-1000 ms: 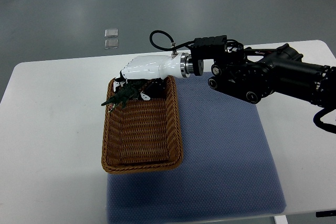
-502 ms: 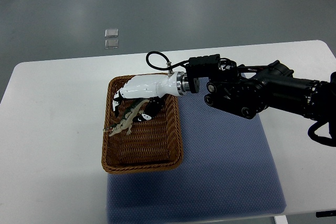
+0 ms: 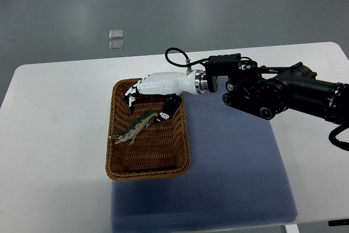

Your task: Place crocodile in brown basket with right hand

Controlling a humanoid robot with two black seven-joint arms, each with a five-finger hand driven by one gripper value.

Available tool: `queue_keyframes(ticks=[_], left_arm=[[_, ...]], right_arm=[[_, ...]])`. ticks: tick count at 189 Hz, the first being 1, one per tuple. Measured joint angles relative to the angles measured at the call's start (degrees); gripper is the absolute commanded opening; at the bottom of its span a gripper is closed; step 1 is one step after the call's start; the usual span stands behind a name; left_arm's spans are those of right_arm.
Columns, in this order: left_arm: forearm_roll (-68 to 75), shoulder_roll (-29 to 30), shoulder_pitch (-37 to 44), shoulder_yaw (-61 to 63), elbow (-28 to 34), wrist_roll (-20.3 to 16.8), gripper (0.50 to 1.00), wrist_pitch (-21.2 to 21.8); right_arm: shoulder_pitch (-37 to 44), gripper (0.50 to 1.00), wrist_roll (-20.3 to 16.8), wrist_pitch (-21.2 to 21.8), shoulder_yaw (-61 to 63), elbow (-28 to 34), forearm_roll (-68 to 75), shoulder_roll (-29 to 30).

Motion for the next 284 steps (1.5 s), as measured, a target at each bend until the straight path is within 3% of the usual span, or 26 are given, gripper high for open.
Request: queue_keyframes(ticks=[20,53,89,156,194,215,284], left_arm=[[0.0,0.0,0.0,0.0,0.0,0.0,1.000,0.0],[0.0,0.0,0.0,0.0,0.0,0.0,1.000,0.0],[0.0,0.0,0.0,0.0,0.0,0.0,1.000,0.0],[0.0,0.0,0.0,0.0,0.0,0.0,1.000,0.0],[0.0,0.0,0.0,0.0,0.0,0.0,1.000,0.0],[0.0,0.0,0.0,0.0,0.0,0.0,1.000,0.0],[0.0,0.0,0.0,0.0,0.0,0.0,1.000,0.0]], right_arm=[[0.1,0.887,0.0,2.3,3.4,0.0,3.2,-1.4],[-0.3,0.889,0.0,9.6,9.6,0.0,11.3,-5.8],[-3.0,0.895,0.0,13.5,14.1,-0.1,23.6,-10.9],[-11.2,0.921,-0.6,15.4,18.7,0.0,50.3,-17.0],[-15.1,0.928,-9.9,16.8,19.2,0.0,67.1,-19.0],[-17.1,0.928,-13.1,16.4,19.2,-0.3,74.3,-19.3],[-20.9,0.928,-13.0,15.7,19.9,-2.8,78.7,-19.6]])
